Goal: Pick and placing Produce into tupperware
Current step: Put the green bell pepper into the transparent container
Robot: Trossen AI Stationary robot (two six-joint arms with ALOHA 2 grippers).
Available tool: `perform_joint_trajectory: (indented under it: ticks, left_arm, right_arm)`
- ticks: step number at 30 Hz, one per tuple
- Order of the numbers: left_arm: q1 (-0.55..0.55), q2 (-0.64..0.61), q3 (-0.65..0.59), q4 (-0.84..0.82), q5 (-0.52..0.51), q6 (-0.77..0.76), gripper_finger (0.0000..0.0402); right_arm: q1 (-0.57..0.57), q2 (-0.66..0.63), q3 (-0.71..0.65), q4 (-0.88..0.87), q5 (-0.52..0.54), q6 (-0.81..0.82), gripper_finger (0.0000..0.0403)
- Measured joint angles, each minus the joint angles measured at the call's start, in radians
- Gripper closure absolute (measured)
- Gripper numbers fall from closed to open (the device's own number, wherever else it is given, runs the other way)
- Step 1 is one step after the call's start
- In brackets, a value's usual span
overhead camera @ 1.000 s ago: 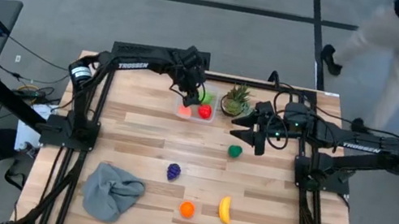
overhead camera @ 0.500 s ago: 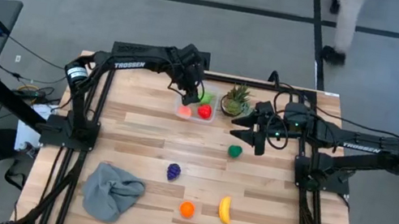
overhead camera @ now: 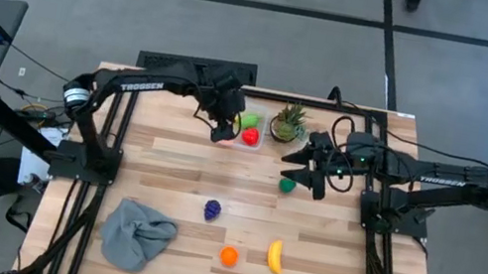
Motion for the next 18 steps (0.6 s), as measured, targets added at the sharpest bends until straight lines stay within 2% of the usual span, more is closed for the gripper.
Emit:
perform_joint_trajectory:
  ticks: [3,6,11,16,18]
  left_arm:
    - [-0.039,-0.054,0.000,-0.019,-0.003,-0.003,0.0123]
    - [-0.074,-0.119,-0.006,-0.032,-0.004,-0.012,0.0123]
    - [-0.133,-0.230,-0.029,-0.035,-0.084,-0.037,0.0123]
    - [-0.177,-0.323,-0.053,-0.025,-0.183,-0.063,0.0123]
    - [-0.189,-0.354,-0.078,-0.022,-0.211,-0.076,0.0123]
  right_arm:
    - [0.026,-0.006,0.000,-0.080,0.019,0.020,0.0122]
    - [0.062,-0.022,0.000,-0.203,0.093,0.048,0.0122]
    - [0.138,-0.063,-0.001,-0.368,0.272,0.079,0.0122]
    - [0.200,-0.081,-0.001,-0.455,0.505,0.073,0.0122]
    - [0.214,-0.078,-0.001,-0.499,0.551,0.063,0.0122]
